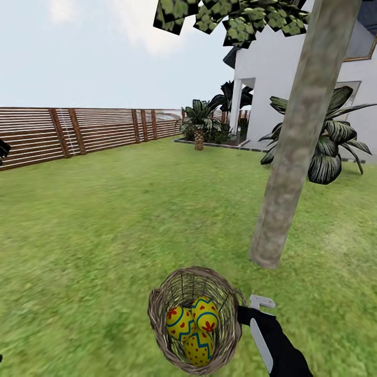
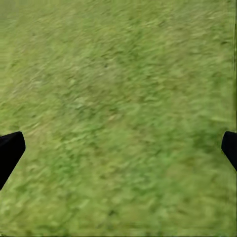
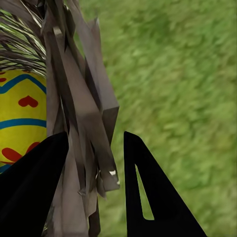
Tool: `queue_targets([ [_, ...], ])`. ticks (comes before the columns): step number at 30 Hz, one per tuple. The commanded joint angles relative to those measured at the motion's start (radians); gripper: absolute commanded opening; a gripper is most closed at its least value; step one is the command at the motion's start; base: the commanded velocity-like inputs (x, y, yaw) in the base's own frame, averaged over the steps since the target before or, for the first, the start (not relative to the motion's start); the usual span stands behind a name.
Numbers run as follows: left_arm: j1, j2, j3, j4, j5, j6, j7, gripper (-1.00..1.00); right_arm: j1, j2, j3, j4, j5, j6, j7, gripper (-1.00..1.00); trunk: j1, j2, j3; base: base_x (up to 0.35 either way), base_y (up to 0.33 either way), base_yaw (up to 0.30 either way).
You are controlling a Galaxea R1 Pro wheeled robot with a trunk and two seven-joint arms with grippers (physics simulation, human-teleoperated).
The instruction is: Take the three Easter eggs out of the wicker basket on the lawn in the garden, then place them on the lawn next to a single tree (choose any tree) so that all three eggs are next to the same tree and none are left in the basket.
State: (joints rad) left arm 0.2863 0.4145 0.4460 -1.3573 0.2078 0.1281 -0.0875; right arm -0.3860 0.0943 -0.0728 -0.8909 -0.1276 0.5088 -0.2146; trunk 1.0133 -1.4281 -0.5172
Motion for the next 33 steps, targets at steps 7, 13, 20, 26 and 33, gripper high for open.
queue_targets([
  [7,-0.348,-0.001,0.010,-0.168,-0.028,0.449,-0.011,1.00,-0.001,0.000,0.000,-0.002,-0.014,0.003,-0.006,-1.00,0.027,-0.050,-0.023,0.000,0.000,0.000],
  [13,-0.368,-0.101,0.003,-0.133,-0.027,0.506,-0.006,1.00,-0.001,0.000,0.001,-0.002,-0.013,0.002,-0.005,-1.00,0.050,-0.092,-0.042,0.000,0.000,0.000],
  [20,-0.365,-0.219,0.003,-0.103,-0.017,0.609,-0.005,1.00,-0.001,0.000,0.002,-0.003,-0.014,0.004,-0.005,-1.00,0.077,-0.141,-0.064,0.000,0.000,0.000],
  [26,-0.366,-0.240,0.003,-0.063,-0.017,0.603,-0.001,1.00,-0.001,-0.001,-0.001,-0.003,-0.014,0.002,-0.004,-1.00,0.100,-0.183,-0.082,0.000,0.000,0.000],
  [33,-0.366,-0.247,0.003,-0.043,-0.016,0.580,0.000,1.00,-0.001,-0.001,0.001,-0.003,-0.014,0.003,-0.003,-1.00,0.127,-0.232,-0.104,0.000,0.000,0.000],
])
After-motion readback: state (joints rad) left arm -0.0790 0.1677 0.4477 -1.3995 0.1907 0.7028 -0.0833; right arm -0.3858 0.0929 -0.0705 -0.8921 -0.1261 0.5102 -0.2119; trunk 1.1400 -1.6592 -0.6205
